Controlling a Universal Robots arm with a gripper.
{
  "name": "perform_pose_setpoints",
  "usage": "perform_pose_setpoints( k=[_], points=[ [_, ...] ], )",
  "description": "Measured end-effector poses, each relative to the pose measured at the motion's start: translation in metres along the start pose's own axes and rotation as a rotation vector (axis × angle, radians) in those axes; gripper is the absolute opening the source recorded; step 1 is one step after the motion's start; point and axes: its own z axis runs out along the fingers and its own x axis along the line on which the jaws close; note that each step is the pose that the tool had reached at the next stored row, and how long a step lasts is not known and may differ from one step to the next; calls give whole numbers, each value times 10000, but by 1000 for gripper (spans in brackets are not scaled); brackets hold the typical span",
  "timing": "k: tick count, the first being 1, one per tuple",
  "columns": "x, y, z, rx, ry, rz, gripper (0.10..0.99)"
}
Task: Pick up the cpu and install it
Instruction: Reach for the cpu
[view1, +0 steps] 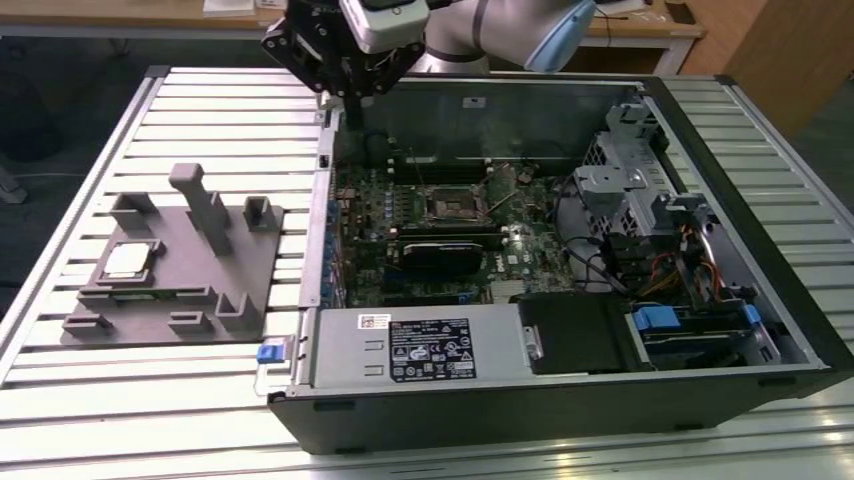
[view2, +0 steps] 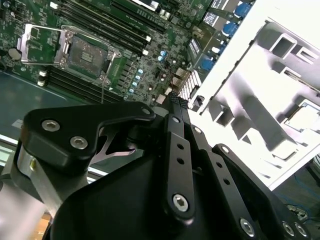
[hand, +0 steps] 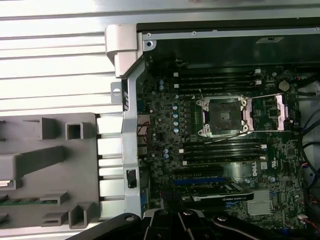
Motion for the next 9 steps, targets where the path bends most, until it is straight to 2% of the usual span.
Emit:
perform_pose_setpoints(
  k=[9],
  points=[
    [81, -6, 4, -6, 24, 1, 106]
  ],
)
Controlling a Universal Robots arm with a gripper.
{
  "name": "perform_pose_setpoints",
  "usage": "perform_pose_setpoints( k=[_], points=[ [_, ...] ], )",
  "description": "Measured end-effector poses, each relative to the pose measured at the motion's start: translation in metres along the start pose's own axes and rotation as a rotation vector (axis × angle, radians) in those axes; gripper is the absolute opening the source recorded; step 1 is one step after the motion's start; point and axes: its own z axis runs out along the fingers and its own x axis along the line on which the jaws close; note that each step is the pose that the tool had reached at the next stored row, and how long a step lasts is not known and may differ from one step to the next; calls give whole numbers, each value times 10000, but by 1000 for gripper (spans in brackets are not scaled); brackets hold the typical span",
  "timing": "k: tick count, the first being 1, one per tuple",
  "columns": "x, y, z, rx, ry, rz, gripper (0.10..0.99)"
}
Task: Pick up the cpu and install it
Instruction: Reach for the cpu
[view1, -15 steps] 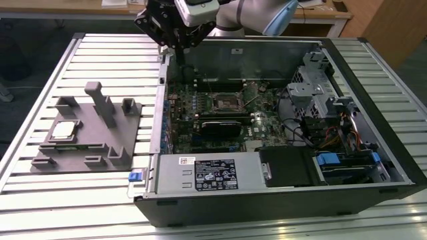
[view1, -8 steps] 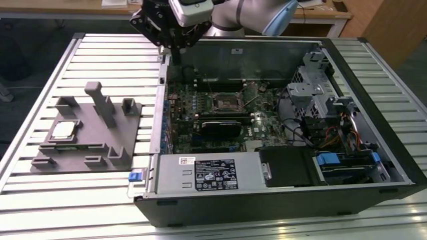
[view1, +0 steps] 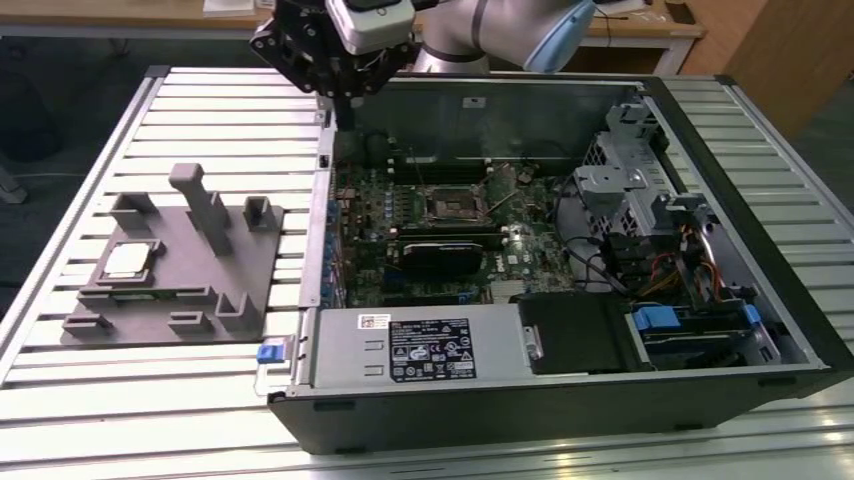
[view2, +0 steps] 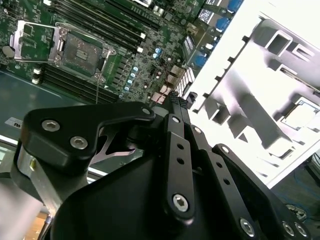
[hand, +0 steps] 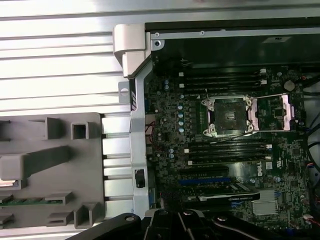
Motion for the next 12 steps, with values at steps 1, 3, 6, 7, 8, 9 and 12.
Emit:
perform_pose_setpoints(
  k=[1, 3, 6, 7, 8, 9, 12],
  points=[
    [6, 0, 1, -1, 5, 0, 106],
    [19, -2, 2, -3, 16, 1, 106],
    [42, -3, 5, -6, 27, 2, 106],
    [51, -4, 6, -8, 30, 2, 106],
    [59, -5, 7, -9, 33, 3, 106],
    [68, -6, 8, -11, 35, 3, 106],
    [94, -8, 12, -18, 43, 2, 106]
  ],
)
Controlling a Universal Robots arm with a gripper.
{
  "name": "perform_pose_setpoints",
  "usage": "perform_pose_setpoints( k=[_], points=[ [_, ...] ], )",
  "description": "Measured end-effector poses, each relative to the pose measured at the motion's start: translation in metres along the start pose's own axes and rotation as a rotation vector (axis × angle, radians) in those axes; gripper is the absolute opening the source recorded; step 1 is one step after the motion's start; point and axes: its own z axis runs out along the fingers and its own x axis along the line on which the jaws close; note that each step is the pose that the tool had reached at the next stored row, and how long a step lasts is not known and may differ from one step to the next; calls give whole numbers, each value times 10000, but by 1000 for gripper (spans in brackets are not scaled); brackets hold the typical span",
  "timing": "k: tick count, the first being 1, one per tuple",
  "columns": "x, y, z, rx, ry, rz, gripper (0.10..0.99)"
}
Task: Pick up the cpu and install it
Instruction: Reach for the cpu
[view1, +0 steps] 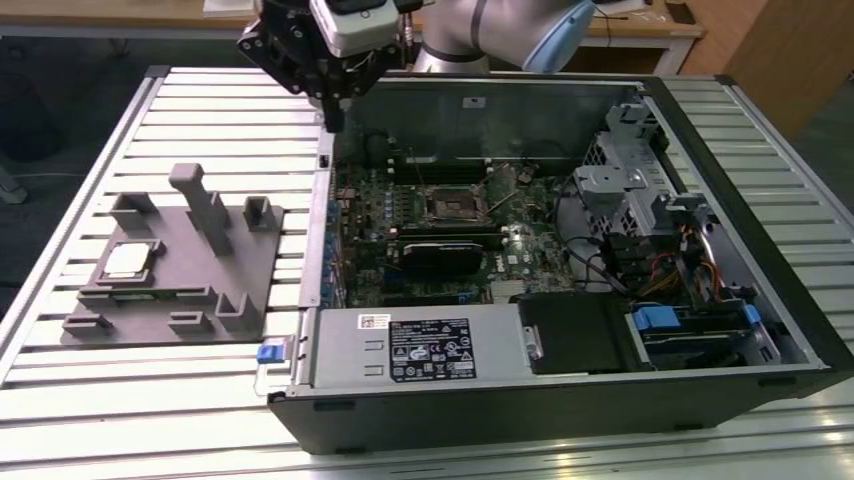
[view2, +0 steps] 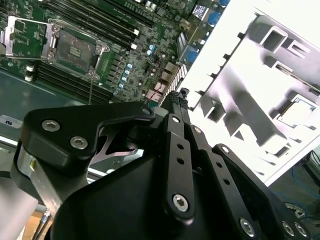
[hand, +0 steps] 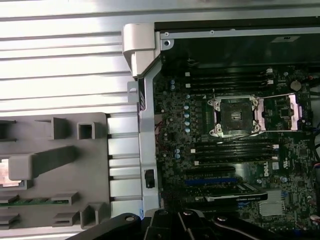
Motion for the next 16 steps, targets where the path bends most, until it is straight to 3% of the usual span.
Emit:
perform_pose_setpoints(
  k=[16],
  points=[
    [118, -10, 15, -21, 40, 2, 106]
  ],
)
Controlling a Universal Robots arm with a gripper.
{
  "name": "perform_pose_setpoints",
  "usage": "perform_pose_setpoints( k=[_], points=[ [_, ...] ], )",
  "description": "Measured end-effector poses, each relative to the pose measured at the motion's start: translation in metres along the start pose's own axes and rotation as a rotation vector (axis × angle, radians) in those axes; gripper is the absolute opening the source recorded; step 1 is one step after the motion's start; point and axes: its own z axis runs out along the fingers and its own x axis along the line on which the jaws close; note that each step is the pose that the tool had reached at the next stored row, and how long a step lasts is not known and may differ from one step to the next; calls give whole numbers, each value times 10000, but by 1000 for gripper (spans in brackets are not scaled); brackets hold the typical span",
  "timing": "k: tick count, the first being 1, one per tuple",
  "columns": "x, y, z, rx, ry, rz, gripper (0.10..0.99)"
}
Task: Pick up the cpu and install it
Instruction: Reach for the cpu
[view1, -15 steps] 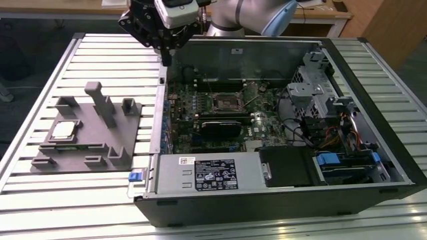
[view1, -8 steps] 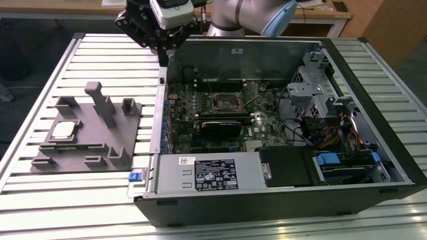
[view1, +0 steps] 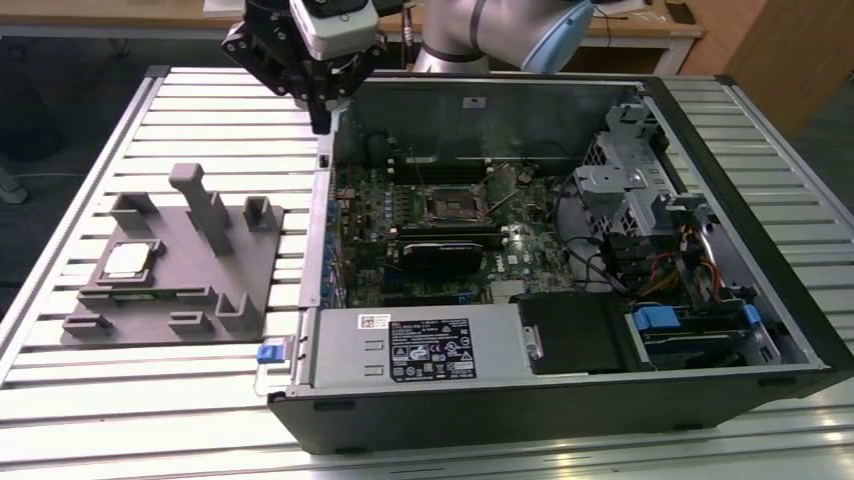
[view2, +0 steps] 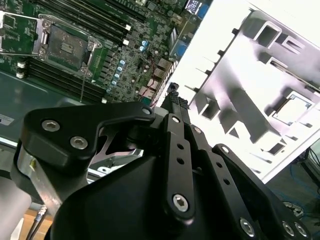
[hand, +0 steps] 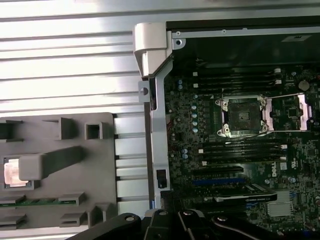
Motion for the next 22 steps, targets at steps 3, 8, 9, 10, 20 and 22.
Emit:
perform_pose_setpoints(
  k=[3, 8, 9, 10, 20, 22],
  points=[
    [27, -2, 2, 0, 2, 0, 106],
    [75, -6, 4, -1, 4, 1, 106],
    [85, -7, 4, -2, 4, 0, 106],
    [96, -7, 4, -2, 4, 0, 106],
    [194, -15, 6, -3, 5, 0, 106],
    [213, -16, 6, -3, 5, 1, 106]
  ],
)
